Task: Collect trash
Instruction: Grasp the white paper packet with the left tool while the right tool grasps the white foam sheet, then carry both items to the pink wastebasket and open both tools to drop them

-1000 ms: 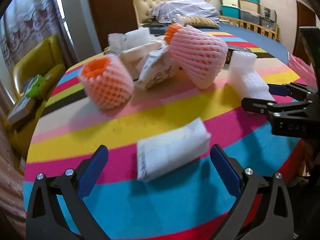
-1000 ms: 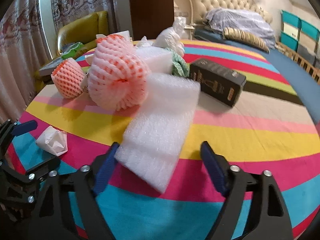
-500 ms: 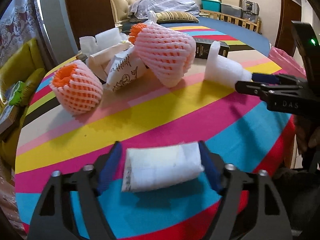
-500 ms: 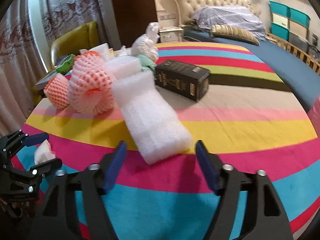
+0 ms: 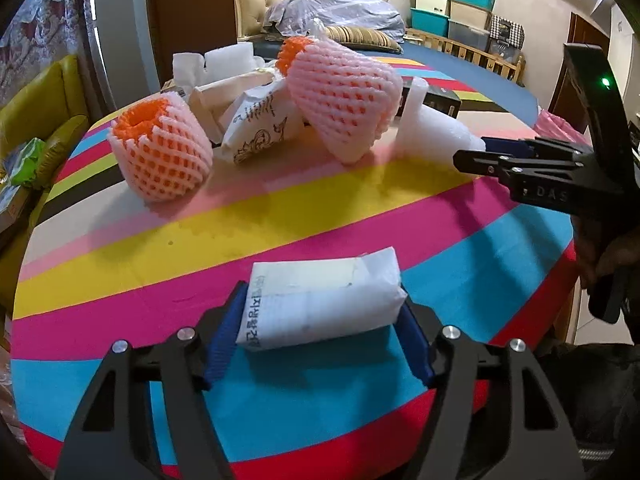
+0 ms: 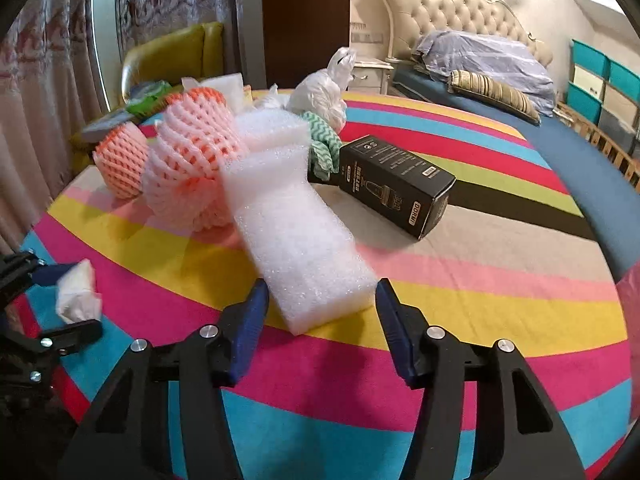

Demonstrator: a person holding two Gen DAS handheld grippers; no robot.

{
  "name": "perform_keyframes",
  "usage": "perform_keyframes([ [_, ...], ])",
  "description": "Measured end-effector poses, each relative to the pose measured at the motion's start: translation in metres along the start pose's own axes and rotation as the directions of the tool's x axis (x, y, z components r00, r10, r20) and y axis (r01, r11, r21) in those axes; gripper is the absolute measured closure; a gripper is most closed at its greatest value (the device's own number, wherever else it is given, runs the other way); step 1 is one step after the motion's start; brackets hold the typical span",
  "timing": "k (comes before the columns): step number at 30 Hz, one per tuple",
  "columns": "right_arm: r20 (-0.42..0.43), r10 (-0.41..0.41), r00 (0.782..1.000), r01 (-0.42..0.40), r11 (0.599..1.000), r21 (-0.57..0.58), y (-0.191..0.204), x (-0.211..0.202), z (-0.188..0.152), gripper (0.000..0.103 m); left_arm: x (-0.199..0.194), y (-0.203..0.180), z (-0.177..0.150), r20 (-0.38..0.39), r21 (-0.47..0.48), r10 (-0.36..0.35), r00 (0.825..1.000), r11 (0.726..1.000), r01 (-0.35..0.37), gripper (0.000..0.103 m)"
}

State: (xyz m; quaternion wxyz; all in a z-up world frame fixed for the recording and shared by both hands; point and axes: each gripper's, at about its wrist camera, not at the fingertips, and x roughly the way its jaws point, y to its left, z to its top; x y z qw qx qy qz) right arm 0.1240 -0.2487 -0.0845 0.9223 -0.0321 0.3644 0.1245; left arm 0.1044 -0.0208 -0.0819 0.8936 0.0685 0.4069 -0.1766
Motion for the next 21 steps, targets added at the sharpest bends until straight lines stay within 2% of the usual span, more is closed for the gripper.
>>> perform_keyframes([
  [9, 0.112, -0.027, 0.993, 0.021, 0.998, 0.06, -0.024, -0.043, -0.008, 0.052, -0.011, -0.036, 0.033, 0.095, 0.063, -0.038, 0.995, 0.998, 0.032, 0.036],
  [17, 0.17, -0.132, 0.977, 0.11, 0.985, 0.13, -0.071, -0.074, -0.017, 0.052, 0.0, -0.09, 0.068, 0.187, 0.11, -0.073, 0.98, 0.992, 0.053, 0.036],
  [21, 0.205, -0.2, 0.958, 0.163, 0.97, 0.181, -0.101, -0.092, -0.021, 0.052, 0.006, -0.117, 0.088, 0.23, 0.125, -0.098, 0.968, 0.99, 0.07, 0.036],
])
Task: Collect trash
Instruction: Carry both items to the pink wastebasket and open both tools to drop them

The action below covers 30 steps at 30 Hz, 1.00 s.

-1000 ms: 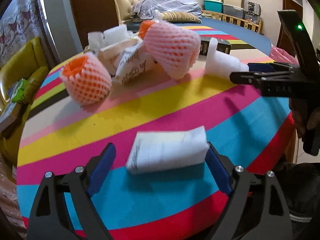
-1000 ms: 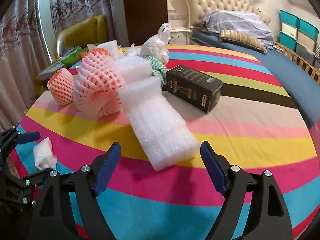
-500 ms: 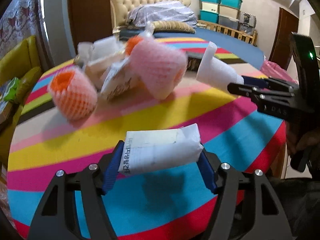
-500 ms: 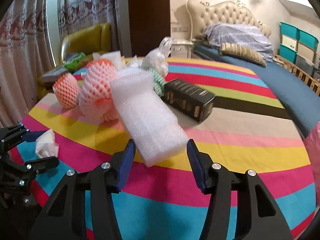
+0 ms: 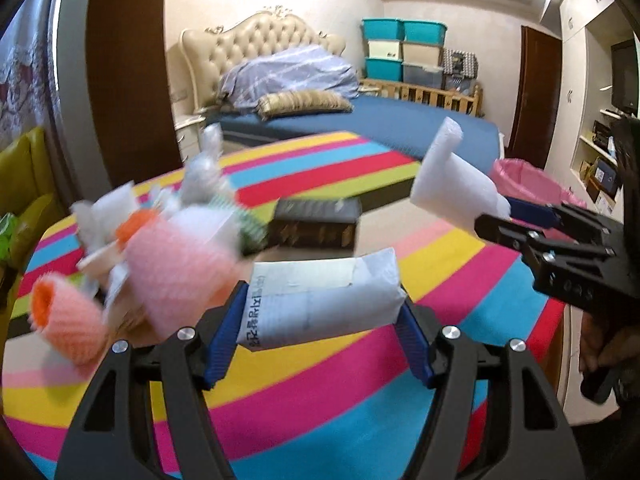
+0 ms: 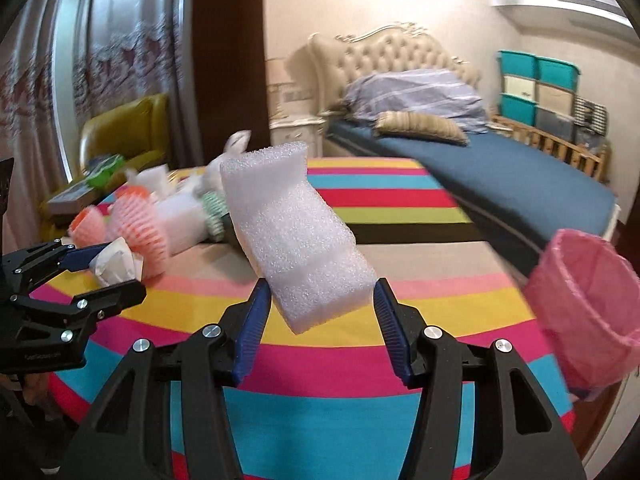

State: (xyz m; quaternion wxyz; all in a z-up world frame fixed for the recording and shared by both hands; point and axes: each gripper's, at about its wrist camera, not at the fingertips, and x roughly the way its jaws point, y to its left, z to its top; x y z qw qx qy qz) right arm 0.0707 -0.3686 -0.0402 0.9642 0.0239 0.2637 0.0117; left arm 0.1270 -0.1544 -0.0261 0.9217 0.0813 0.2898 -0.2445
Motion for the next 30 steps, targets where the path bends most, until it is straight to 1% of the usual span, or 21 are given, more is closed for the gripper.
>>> perform_keyframes([
  [5, 0.039, -0.074, 0.997, 0.072, 0.996, 0.046, -0.039, -0.016, 0.004, 0.052, 0.02, -0.042, 0.025, 0.043, 0.043, -0.035, 0.998, 0.999, 0.033, 0.036],
  [8, 0.052, -0.13, 0.99, 0.126, 0.989, 0.083, -0.069, -0.026, 0.002, 0.052, 0.034, -0.07, 0.043, 0.072, 0.065, -0.057, 0.996, 0.997, 0.052, 0.036],
  [11, 0.055, -0.179, 0.982, 0.171, 0.977, 0.124, -0.098, -0.033, -0.001, 0.052, 0.049, -0.093, 0.06, 0.077, 0.071, -0.093, 0.993, 0.994, 0.087, 0.036],
  [17, 0.06, -0.297, 0.953, 0.28, 0.939, 0.2, -0.158, -0.053, -0.008, 0.052, 0.08, -0.156, 0.1, 0.101, 0.104, -0.181, 0.978, 0.98, 0.17, 0.036],
  [19, 0.053, -0.341, 0.939, 0.321, 0.918, 0.232, -0.182, -0.058, -0.011, 0.052, 0.09, -0.181, 0.112, 0.103, 0.121, -0.22, 0.97, 0.971, 0.207, 0.036],
  [23, 0.021, -0.415, 0.909, 0.393, 0.876, 0.28, -0.229, -0.059, -0.016, 0.052, 0.11, -0.226, 0.132, 0.092, 0.148, -0.27, 0.958, 0.955, 0.255, 0.036],
  [26, -0.009, -0.455, 0.89, 0.437, 0.848, 0.299, -0.263, -0.051, -0.019, 0.051, 0.13, -0.26, 0.149, 0.088, 0.181, -0.312, 0.946, 0.939, 0.293, 0.036],
  [29, -0.027, -0.48, 0.877, 0.462, 0.825, 0.324, -0.291, -0.047, -0.024, 0.051, 0.155, -0.287, 0.162, 0.077, 0.194, -0.329, 0.941, 0.931, 0.309, 0.036],
  [30, -0.032, -0.481, 0.876, 0.463, 0.822, 0.332, -0.3, -0.046, -0.025, 0.051, 0.165, -0.296, 0.166, 0.068, 0.199, -0.329, 0.942, 0.929, 0.31, 0.036],
])
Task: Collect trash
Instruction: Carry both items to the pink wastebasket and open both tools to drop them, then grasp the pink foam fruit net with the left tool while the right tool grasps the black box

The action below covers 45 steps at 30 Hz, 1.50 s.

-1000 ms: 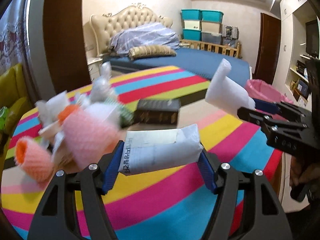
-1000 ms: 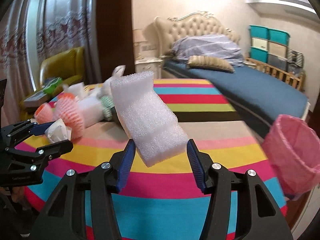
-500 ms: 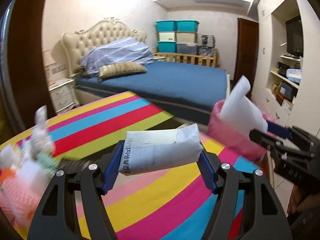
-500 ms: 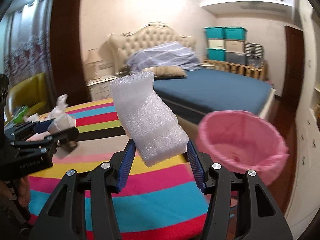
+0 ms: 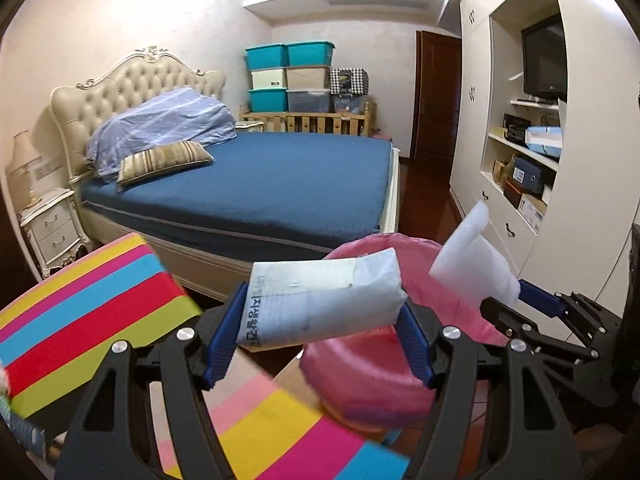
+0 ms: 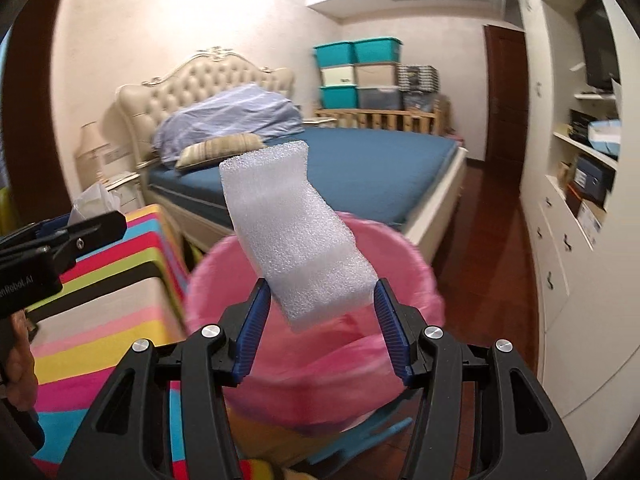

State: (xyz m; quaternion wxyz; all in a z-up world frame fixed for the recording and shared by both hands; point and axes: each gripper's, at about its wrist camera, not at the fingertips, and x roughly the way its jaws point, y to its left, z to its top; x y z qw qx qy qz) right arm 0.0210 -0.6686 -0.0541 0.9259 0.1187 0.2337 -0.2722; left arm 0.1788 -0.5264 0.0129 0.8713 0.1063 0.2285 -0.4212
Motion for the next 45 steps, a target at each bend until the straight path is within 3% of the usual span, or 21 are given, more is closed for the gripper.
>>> perform_keyframes([
  [5, -0.007, -0.006, 1.0, 0.006, 1.0, 0.002, -0.017, 0.02, 0.002, 0.05, 0.052, -0.02, 0.01, -0.05, -0.001, -0.024, 0.998, 1.0, 0.024, 0.036],
  [9, -0.018, 0.004, 1.0, -0.004, 1.0, -0.026, -0.019, 0.028, 0.0, 0.046, 0.082, -0.029, 0.021, -0.079, -0.045, -0.098, 0.992, 0.995, 0.095, 0.033],
  [11, -0.017, 0.007, 1.0, -0.008, 0.999, -0.043, -0.011, 0.026, -0.003, 0.029, 0.09, -0.032, 0.026, -0.095, -0.05, -0.117, 0.989, 0.992, 0.113, 0.024],
  [13, -0.007, 0.009, 1.0, -0.01, 0.999, -0.04, -0.012, 0.025, -0.007, 0.027, 0.089, -0.031, 0.029, -0.075, -0.053, -0.102, 0.992, 0.994, 0.098, 0.016],
  [16, -0.01, 0.01, 1.0, -0.011, 1.0, -0.024, -0.013, 0.021, -0.012, 0.027, 0.083, -0.024, 0.027, -0.07, -0.056, -0.092, 0.993, 0.995, 0.089, 0.016],
  [23, 0.039, 0.008, 0.999, -0.007, 0.999, -0.035, -0.002, -0.012, -0.017, 0.022, 0.025, 0.006, -0.001, -0.019, -0.016, -0.004, 1.0, 1.0, 0.004, 0.005],
  [28, 0.087, 0.058, 0.994, -0.048, 0.993, -0.107, 0.033, -0.037, -0.02, 0.019, -0.019, 0.022, -0.025, -0.008, -0.02, 0.025, 1.0, 0.999, -0.025, 0.005],
  [33, 0.073, 0.173, 0.982, -0.161, 0.975, -0.152, 0.078, -0.044, -0.027, 0.019, -0.075, 0.057, -0.052, 0.019, -0.023, 0.074, 0.997, 0.997, -0.074, 0.005],
  [37, 0.003, 0.284, 0.959, -0.278, 0.941, -0.191, 0.124, -0.039, -0.033, 0.019, -0.117, 0.092, -0.081, -0.036, -0.026, 0.176, 0.984, 0.984, -0.177, 0.005],
  [39, -0.016, 0.316, 0.949, -0.312, 0.925, -0.217, 0.149, -0.04, -0.036, 0.019, -0.14, 0.111, -0.095, -0.043, -0.044, 0.255, 0.966, 0.966, -0.256, 0.005],
  [45, -0.093, 0.41, 0.907, -0.42, 0.877, -0.233, 0.214, -0.039, -0.045, 0.019, -0.216, 0.162, -0.142, -0.058, -0.106, 0.393, 0.918, 0.911, -0.398, 0.005],
])
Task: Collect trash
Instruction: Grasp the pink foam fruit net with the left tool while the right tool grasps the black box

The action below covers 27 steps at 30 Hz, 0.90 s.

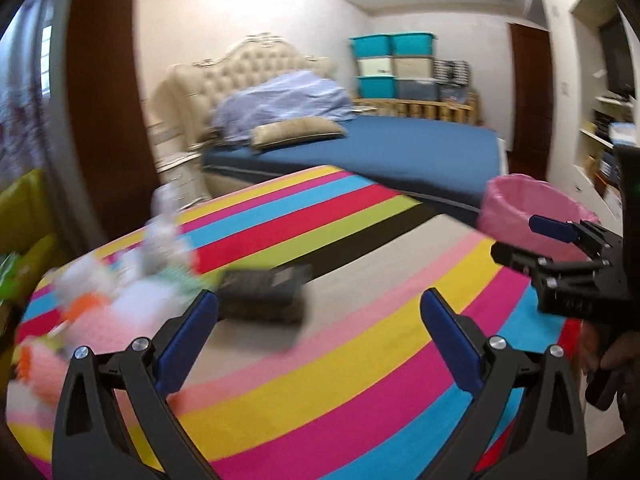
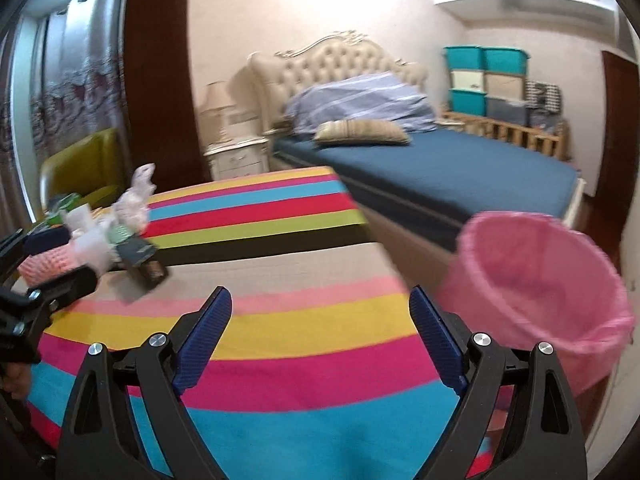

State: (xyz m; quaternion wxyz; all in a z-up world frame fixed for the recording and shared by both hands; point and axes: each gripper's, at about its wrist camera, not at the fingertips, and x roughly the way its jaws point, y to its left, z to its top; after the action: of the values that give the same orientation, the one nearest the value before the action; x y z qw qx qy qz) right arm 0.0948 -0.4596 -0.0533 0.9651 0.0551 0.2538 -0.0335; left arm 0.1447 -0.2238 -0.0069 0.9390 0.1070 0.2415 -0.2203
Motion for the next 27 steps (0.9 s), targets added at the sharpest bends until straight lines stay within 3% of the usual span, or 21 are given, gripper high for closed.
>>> perform_keyframes([
  [5, -0.011, 0.07, 0.997, -0.071, 0.996, -0.052, 0.046, 0.01, 0.003, 0.019, -0.031, 0.059, -0.035, -0.022, -0.104, 0.125, 0.992, 0.986, -0.127, 0.005],
  [10, -0.046, 0.116, 0.992, -0.122, 0.982, -0.144, 0.09, 0.023, 0.003, 0.019, -0.039, 0.111, -0.054, -0.074, -0.217, 0.181, 0.981, 0.957, -0.193, 0.005],
  [13, -0.091, 0.139, 0.986, -0.155, 0.967, -0.203, 0.11, 0.039, 0.008, 0.019, -0.033, 0.131, -0.058, -0.105, -0.27, 0.183, 0.978, 0.941, -0.205, 0.005],
  [19, -0.156, 0.142, 0.978, -0.176, 0.956, -0.233, 0.126, 0.068, 0.015, 0.019, -0.004, 0.133, -0.052, -0.158, -0.289, 0.174, 0.972, 0.933, -0.214, 0.007],
  [23, -0.174, 0.154, 0.973, -0.196, 0.946, -0.259, 0.133, 0.076, 0.016, 0.019, 0.025, 0.134, -0.041, -0.23, -0.304, 0.179, 0.957, 0.921, -0.245, 0.019],
  [24, -0.183, 0.155, 0.971, -0.202, 0.939, -0.279, 0.137, 0.079, 0.016, 0.019, 0.03, 0.136, -0.041, -0.241, -0.307, 0.173, 0.955, 0.92, -0.244, 0.028],
  [25, -0.192, 0.153, 0.969, -0.205, 0.934, -0.291, 0.14, 0.082, 0.015, 0.019, 0.031, 0.138, -0.043, -0.245, -0.313, 0.157, 0.957, 0.921, -0.231, 0.038],
  [27, -0.224, 0.16, 0.961, -0.225, 0.925, -0.305, 0.146, 0.091, 0.015, 0.019, 0.03, 0.141, -0.046, -0.24, -0.331, 0.129, 0.962, 0.921, -0.206, 0.044],
])
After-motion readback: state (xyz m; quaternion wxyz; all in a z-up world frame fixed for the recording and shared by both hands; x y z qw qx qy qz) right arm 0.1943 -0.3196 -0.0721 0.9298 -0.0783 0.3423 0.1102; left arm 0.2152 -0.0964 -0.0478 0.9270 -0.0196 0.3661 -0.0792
